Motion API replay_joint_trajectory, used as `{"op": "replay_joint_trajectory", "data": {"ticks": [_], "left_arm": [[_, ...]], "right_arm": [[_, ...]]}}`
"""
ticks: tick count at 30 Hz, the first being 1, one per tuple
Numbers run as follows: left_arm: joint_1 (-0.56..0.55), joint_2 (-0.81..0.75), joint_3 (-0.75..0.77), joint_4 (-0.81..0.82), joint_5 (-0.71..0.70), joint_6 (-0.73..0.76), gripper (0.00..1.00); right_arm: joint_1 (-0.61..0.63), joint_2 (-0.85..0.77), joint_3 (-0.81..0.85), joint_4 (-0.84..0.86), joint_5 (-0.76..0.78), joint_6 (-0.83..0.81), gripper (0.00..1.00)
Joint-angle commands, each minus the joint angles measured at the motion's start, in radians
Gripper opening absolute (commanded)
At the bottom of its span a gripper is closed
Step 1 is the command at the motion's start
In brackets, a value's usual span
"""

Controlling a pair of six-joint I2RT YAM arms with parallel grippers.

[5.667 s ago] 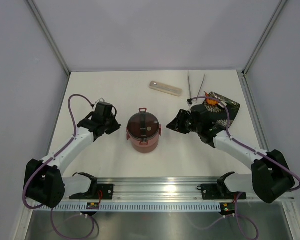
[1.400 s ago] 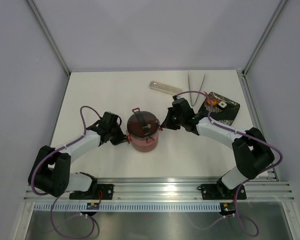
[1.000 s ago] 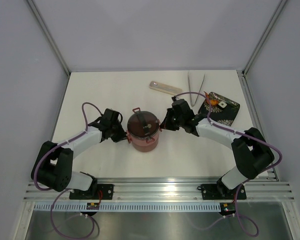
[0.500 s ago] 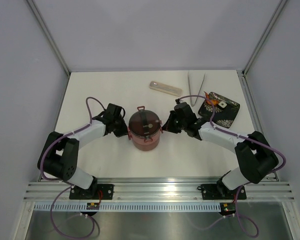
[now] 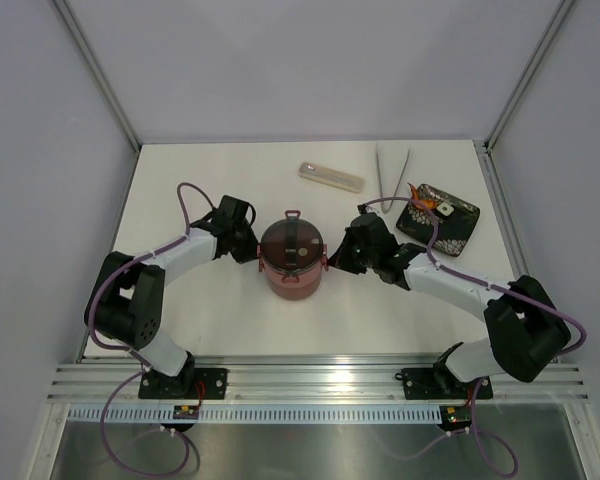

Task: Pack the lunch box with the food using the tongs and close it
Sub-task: Close the fastener on the packing box.

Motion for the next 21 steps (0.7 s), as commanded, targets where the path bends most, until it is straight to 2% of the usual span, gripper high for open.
{"op": "replay_joint_trajectory", "data": {"ticks": [1, 6, 9, 21], "left_arm": [[0.017, -0.064, 0.051, -0.018, -0.049, 0.015, 0.04], [0.051, -0.121, 0.022, -0.046, -0.084, 0.015, 0.06], [0.060, -0.144, -0.002, -0.069, -0.106, 0.012, 0.00], [0.062, -0.250, -0.111, -0.097, -0.132, 0.062, 0.00]], "right_arm": [[0.019, -0.080, 0.010, -0.031, 0.103, 0.017, 0.03], [0.017, -0.112, 0.044, -0.115, 0.199, -0.015, 0.05], [0.016, -0.103, 0.051, -0.138, 0.216, -0.030, 0.05], [0.013, 0.083, 0.143, -0.201, 0.150, -0.104, 0.01]]}}
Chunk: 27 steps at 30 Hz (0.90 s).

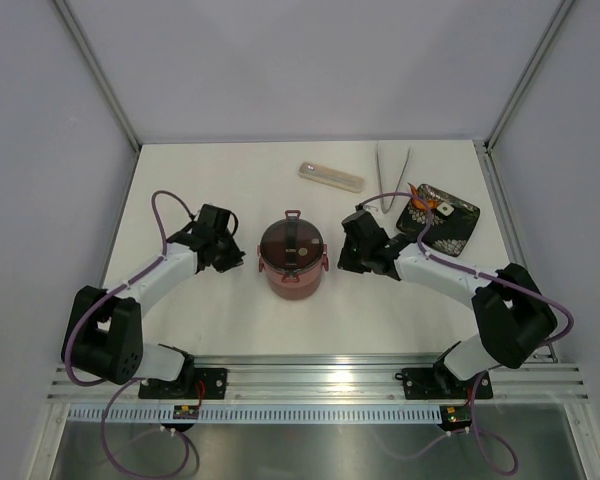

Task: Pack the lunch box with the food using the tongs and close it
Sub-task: Close the fastener on the packing box.

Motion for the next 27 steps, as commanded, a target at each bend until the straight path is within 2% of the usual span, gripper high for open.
{"op": "replay_joint_trajectory", "data": {"ticks": [1, 11, 18, 23, 27], "left_arm": [[0.002, -0.036, -0.020, 0.011, -0.026, 0.034, 0.00], [-0.013, 0.019, -0.020, 0.089, 0.038, 0.031, 0.00], [-0.129, 0.093, 0.009, 0.175, 0.112, -0.026, 0.00], [-0.153, 0.101, 0.003, 0.212, 0.124, -0.027, 0.00], [-0.116, 0.064, -0.016, 0.187, 0.106, -0.021, 0.00]], "right_arm": [[0.001, 0.019, 0.055, -0.022, -0.006, -0.038, 0.01], [0.017, 0.070, 0.092, 0.054, -0.113, -0.044, 0.00], [0.066, 0.140, 0.148, 0.125, -0.217, -0.024, 0.00], [0.066, 0.095, 0.115, 0.119, -0.184, -0.016, 0.00], [0.063, 0.056, 0.090, 0.082, -0.133, -0.021, 0.00]]}}
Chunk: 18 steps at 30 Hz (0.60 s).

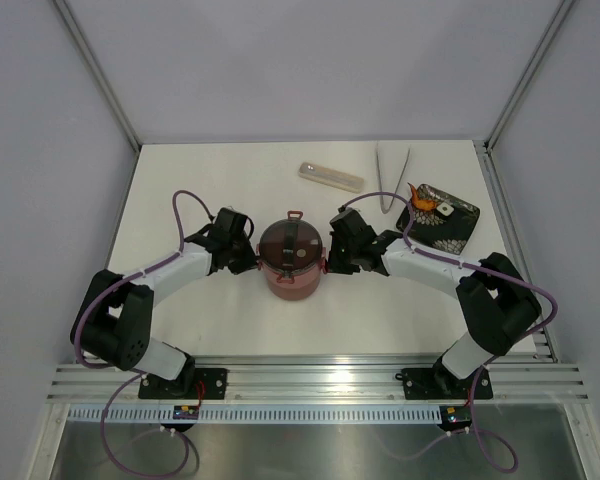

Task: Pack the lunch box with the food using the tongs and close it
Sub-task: Close the fastener on the packing box.

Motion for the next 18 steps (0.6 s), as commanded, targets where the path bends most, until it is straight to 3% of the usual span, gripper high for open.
{"op": "replay_joint_trajectory", "data": {"ticks": [1, 10, 18], "left_arm": [[-0.005, -0.035, 0.003, 0.065, 0.067, -0.018, 0.00], [0.139, -0.154, -0.055, -0.001, 0.035, -0.007, 0.00], [0.147, -0.068, -0.026, 0.034, 0.061, -0.012, 0.00]], "right_arm": [[0.021, -0.074, 0.004, 0.085, 0.005, 0.028, 0.00], [-0.062, -0.173, -0.093, 0.032, 0.044, 0.016, 0.00], [-0.064, -0.141, -0.084, 0.045, 0.007, 0.020, 0.00]]}}
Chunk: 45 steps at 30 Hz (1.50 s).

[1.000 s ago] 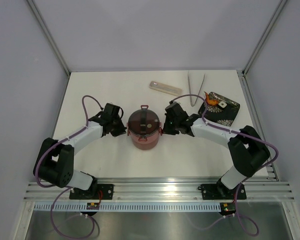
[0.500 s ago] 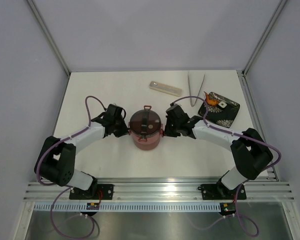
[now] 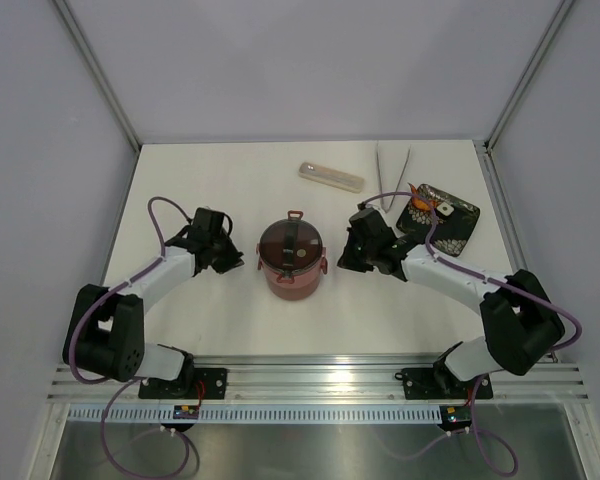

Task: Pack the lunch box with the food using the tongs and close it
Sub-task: Close the fastener on the packing box.

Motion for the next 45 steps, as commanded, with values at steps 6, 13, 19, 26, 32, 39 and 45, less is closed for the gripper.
{"op": "replay_joint_trajectory", "data": {"ticks": [6, 13, 19, 26, 32, 39, 45], "left_arm": [[-0.115, 0.087, 0.049, 0.131, 0.046, -0.032, 0.00], [-0.205, 0.126, 0.046, 0.183, 0.079, -0.058, 0.00], [-0.151, 0.080, 0.012, 0.137, 0.054, -0.043, 0.00], [-0.065, -0.021, -0.016, 0.071, 0.017, -0.029, 0.00], [-0.052, -0.026, -0.002, 0.054, 0.006, -0.020, 0.00], [-0.055, -0.001, 0.013, 0.071, 0.026, -0.015, 0.00], [-0.053, 0.035, 0.023, 0.093, 0.052, -0.017, 0.00]], "right_arm": [[0.093, 0.158, 0.170, 0.074, -0.066, 0.015, 0.00], [0.121, 0.163, 0.167, 0.113, -0.068, 0.040, 0.00], [0.084, 0.054, 0.081, 0.053, 0.026, 0.040, 0.00], [-0.011, -0.089, -0.022, 0.024, 0.039, 0.038, 0.00], [-0.029, -0.089, -0.001, -0.013, 0.049, 0.015, 0.00], [-0.023, -0.034, 0.036, 0.032, -0.008, 0.019, 0.00], [0.012, 0.016, 0.081, 0.044, -0.013, 0.023, 0.00]]}}
